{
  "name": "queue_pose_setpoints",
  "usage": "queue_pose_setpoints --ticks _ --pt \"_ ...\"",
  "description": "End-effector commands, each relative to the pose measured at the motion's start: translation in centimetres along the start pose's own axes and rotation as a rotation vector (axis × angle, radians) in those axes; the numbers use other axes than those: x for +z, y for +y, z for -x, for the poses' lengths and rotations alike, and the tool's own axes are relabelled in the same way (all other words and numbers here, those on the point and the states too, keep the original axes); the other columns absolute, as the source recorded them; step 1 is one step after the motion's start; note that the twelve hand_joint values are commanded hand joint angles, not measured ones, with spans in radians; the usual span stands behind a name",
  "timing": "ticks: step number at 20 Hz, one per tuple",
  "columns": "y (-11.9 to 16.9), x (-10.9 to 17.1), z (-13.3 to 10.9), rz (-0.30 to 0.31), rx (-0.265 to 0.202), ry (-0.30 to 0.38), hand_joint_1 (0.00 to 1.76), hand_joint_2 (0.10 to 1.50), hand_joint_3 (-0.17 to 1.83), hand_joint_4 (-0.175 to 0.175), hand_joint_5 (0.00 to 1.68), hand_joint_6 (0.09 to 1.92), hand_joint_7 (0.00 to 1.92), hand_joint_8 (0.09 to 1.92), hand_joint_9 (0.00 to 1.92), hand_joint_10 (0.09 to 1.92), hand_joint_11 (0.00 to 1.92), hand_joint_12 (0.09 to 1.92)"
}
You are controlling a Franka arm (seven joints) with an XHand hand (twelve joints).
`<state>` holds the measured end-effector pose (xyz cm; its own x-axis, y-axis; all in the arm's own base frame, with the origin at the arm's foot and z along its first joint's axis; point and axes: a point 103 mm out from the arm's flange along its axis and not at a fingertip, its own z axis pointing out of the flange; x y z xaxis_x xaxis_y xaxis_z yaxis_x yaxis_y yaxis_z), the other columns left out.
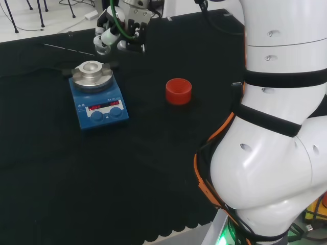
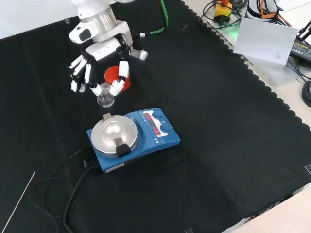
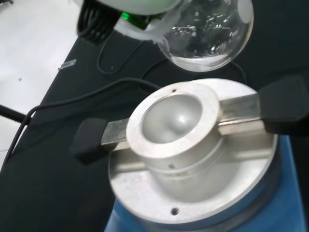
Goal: Place the round-bottom flask on the heater.
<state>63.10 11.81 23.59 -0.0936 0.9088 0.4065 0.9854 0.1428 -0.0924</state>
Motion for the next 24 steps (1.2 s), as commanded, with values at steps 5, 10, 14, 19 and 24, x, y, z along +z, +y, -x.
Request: queue_pose_setpoints --ticks 5,10,14,19,24 --pt "0.5 1.5 -1.4 -0.021 -0.01 -0.01 1.09 0.69 0.8 0.073 1.07 1.09 0.36 0.59 0.58 0.59 0.19 1.33" --pt "0.7 1.9 -1.7 -0.027 -0.017 -0.012 1.09 0.69 0.8 0.072 1.07 1.09 0.36 0.59 0.58 0.59 0.19 1.33" --pt "1.3 2.5 -1.7 -0.041 -0.013 -0.01 1.09 0.69 0.8 0.072 1.07 1.09 0.36 0.59 0.58 0.59 0.19 1.33" --pt "1.8 2.8 -1.7 -0.046 -0.009 0.003 1.09 0.69 0.8 0.072 1.07 1.09 0.36 0.59 0.58 0.59 0.19 1.33" --pt "2.4 3.3 -1.6 -0.045 -0.012 0.013 1.09 0.69 0.8 0.072 1.07 1.09 0.36 0.59 0.58 0.59 0.19 1.33"
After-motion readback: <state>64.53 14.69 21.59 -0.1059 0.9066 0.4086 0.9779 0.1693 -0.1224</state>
